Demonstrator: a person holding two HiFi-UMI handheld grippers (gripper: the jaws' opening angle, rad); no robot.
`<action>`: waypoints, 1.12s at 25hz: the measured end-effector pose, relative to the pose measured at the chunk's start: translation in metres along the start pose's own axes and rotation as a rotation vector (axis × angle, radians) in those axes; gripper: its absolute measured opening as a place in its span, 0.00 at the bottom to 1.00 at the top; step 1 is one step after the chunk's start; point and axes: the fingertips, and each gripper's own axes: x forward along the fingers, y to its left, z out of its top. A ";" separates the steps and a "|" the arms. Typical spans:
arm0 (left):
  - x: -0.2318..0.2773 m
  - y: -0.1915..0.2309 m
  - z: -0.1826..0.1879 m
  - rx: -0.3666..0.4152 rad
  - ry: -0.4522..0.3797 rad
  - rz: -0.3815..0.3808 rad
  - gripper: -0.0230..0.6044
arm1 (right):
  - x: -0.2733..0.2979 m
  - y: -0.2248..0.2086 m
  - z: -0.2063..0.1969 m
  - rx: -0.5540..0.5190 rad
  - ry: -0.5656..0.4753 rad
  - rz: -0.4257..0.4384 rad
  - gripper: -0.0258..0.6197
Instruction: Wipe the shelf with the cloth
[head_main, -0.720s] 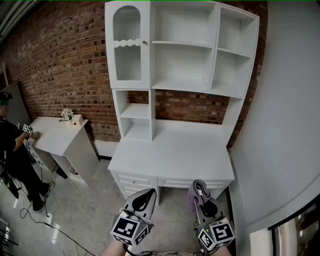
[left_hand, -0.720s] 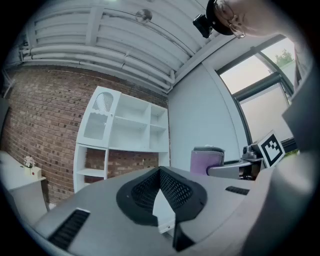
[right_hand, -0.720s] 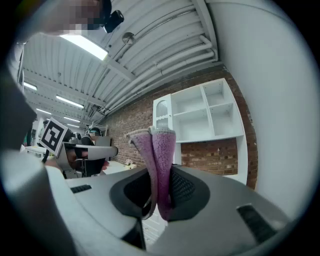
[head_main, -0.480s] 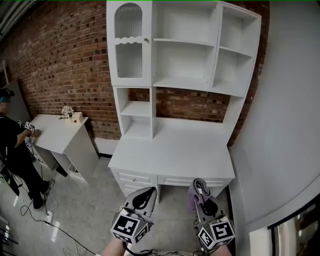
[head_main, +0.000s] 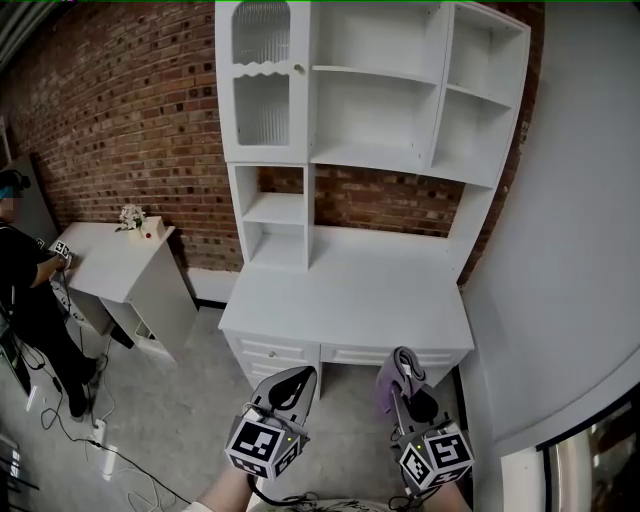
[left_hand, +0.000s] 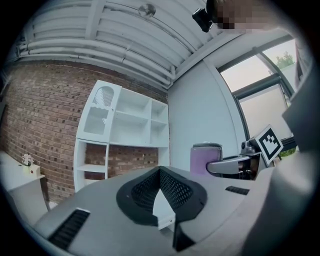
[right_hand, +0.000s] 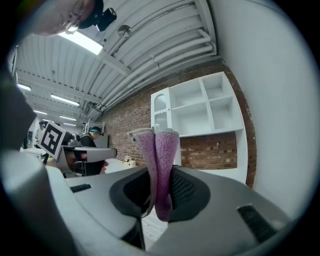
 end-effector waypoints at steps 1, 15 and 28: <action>0.001 0.006 -0.002 0.001 0.002 -0.006 0.06 | 0.005 0.002 0.000 -0.007 0.000 -0.002 0.15; 0.034 0.078 -0.026 0.030 0.046 -0.019 0.06 | 0.086 0.011 -0.023 -0.046 0.031 -0.007 0.15; 0.239 0.135 -0.042 0.016 0.057 0.023 0.06 | 0.248 -0.156 -0.024 -0.040 0.039 0.034 0.15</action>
